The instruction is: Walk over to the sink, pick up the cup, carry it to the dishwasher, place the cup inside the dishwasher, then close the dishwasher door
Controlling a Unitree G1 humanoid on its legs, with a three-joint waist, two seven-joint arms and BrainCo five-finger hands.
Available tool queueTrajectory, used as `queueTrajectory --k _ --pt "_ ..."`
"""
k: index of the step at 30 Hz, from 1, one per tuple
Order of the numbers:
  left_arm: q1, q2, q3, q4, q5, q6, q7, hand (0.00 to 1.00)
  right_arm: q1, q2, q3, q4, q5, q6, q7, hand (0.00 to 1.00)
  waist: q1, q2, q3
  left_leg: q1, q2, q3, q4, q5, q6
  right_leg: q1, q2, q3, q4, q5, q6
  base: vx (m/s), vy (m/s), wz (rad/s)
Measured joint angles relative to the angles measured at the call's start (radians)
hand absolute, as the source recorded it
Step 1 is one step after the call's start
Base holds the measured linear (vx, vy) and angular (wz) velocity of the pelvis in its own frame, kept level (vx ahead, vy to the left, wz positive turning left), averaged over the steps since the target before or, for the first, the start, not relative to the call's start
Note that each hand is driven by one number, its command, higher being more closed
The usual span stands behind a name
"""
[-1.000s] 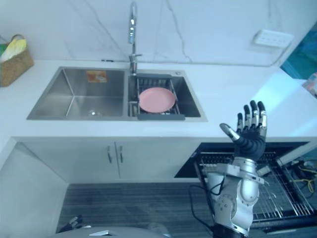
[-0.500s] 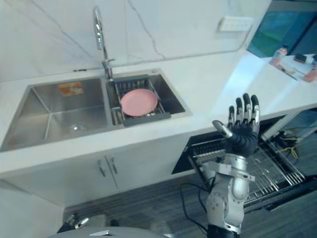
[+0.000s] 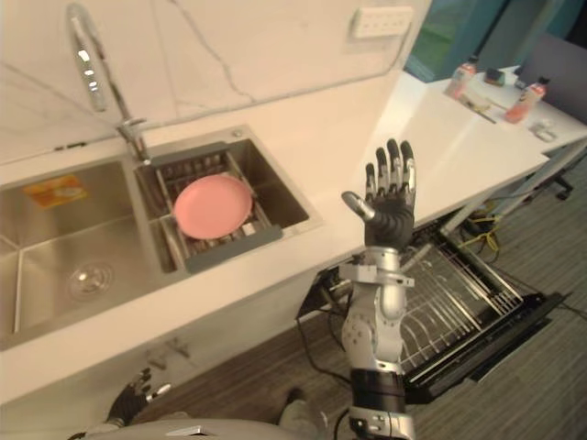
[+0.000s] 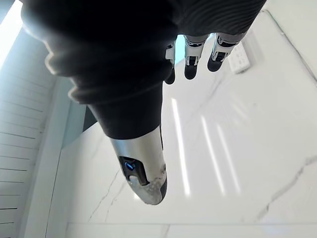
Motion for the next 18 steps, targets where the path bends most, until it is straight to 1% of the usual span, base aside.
queueTrajectory --k 1,2,4,6,7,8,9,10,11,12,16,18 --pt "0.001 -0.002 0.009 0.000 -0.001 0.002 0.001 0.00 0.000 -0.007 0.000 0.000 0.000 0.000 0.000 0.00 0.002 0.008 0.001 0.003 0.003 -0.002 -0.008 0.000 -0.004 -0.001 0.008 0.006 -0.001 -0.003 -0.005 0.06 -0.108 -0.30" --pt "0.003 -0.001 0.020 0.000 -0.001 0.006 0.001 0.00 0.000 -0.014 -0.006 0.000 0.000 0.009 0.001 0.00 0.006 0.013 0.007 0.005 0.007 -0.009 -0.031 0.001 -0.018 -0.007 0.024 0.023 -0.001 -0.005 -0.008 0.02 -0.114 -0.21" --pt "0.000 0.000 0.024 -0.002 -0.002 0.008 0.001 0.00 0.000 -0.014 -0.015 -0.001 0.000 0.015 0.001 0.00 0.001 0.022 0.009 0.003 0.010 -0.037 -0.037 -0.003 -0.031 -0.003 0.033 0.025 -0.011 -0.007 -0.008 -0.04 -0.074 -0.07" --pt "-0.003 0.002 0.036 -0.003 -0.009 0.006 0.001 0.00 0.000 -0.014 -0.018 -0.002 0.000 0.031 0.003 0.00 0.000 0.007 0.017 0.008 0.009 -0.061 -0.040 -0.004 -0.035 0.036 0.040 0.017 -0.062 0.001 0.000 -0.05 -0.038 0.18" --pt "-0.001 -0.001 0.047 -0.002 -0.009 0.004 0.001 0.00 0.000 -0.014 -0.018 -0.002 0.000 0.038 0.007 0.00 0.005 0.002 0.018 0.013 0.011 -0.068 -0.041 -0.004 -0.036 0.056 0.047 0.016 -0.092 0.014 0.000 -0.06 -0.029 0.21" --pt "0.002 -0.001 0.057 -0.001 -0.008 0.005 0.000 0.00 0.000 -0.014 -0.017 -0.004 0.000 0.052 0.018 0.00 0.009 -0.005 0.016 0.013 0.012 -0.074 -0.044 -0.004 -0.037 0.072 0.052 0.013 -0.123 0.028 -0.001 -0.06 -0.021 0.20" --pt "0.007 -0.001 0.061 0.000 -0.008 0.005 -0.002 0.00 0.000 -0.015 -0.008 -0.005 -0.001 0.063 0.045 0.00 0.011 -0.011 0.015 0.010 0.011 -0.084 -0.050 0.001 -0.039 0.087 0.055 0.001 -0.154 0.041 -0.001 -0.04 -0.019 0.25" --pt "0.013 -0.003 0.061 0.001 -0.008 0.005 0.000 0.00 0.000 -0.015 -0.001 -0.007 -0.027 0.079 0.057 0.00 0.015 -0.019 0.014 0.006 0.011 -0.091 -0.055 0.004 -0.039 0.094 0.058 -0.007 -0.171 0.048 -0.004 -0.03 -0.017 0.22" --pt "0.018 -0.004 0.061 0.002 -0.008 0.005 0.002 0.00 0.000 -0.016 0.000 -0.006 -0.049 0.083 0.066 0.00 0.019 -0.023 0.012 0.004 0.011 -0.095 -0.059 0.008 -0.040 0.094 0.059 -0.010 -0.177 0.049 -0.004 0.01 -0.026 0.31" --pt "0.028 -0.008 0.063 0.003 -0.008 0.005 0.022 0.00 0.000 -0.029 0.000 -0.007 -0.108 0.094 0.083 0.00 0.021 -0.027 0.010 -0.008 0.009 -0.115 -0.067 0.017 -0.043 0.098 0.060 -0.032 -0.192 0.051 -0.005 0.03 -0.019 0.31" --pt "0.034 -0.024 0.102 0.010 -0.008 0.008 0.069 0.00 0.000 -0.098 0.000 -0.006 -0.250 0.117 0.086 0.00 0.032 -0.026 0.009 -0.026 0.005 -0.154 -0.105 0.050 -0.050 0.099 0.061 -0.076 -0.211 0.051 -0.006 0.05 -0.011 0.38" --pt "0.035 -0.025 0.122 0.022 0.007 0.017 0.094 0.00 -0.008 -0.138 -0.001 -0.005 -0.371 0.132 0.078 0.00 0.035 -0.026 0.009 -0.027 0.003 -0.179 -0.126 0.072 -0.055 0.116 0.063 -0.102 -0.230 0.052 -0.006 0.09 0.003 0.43"
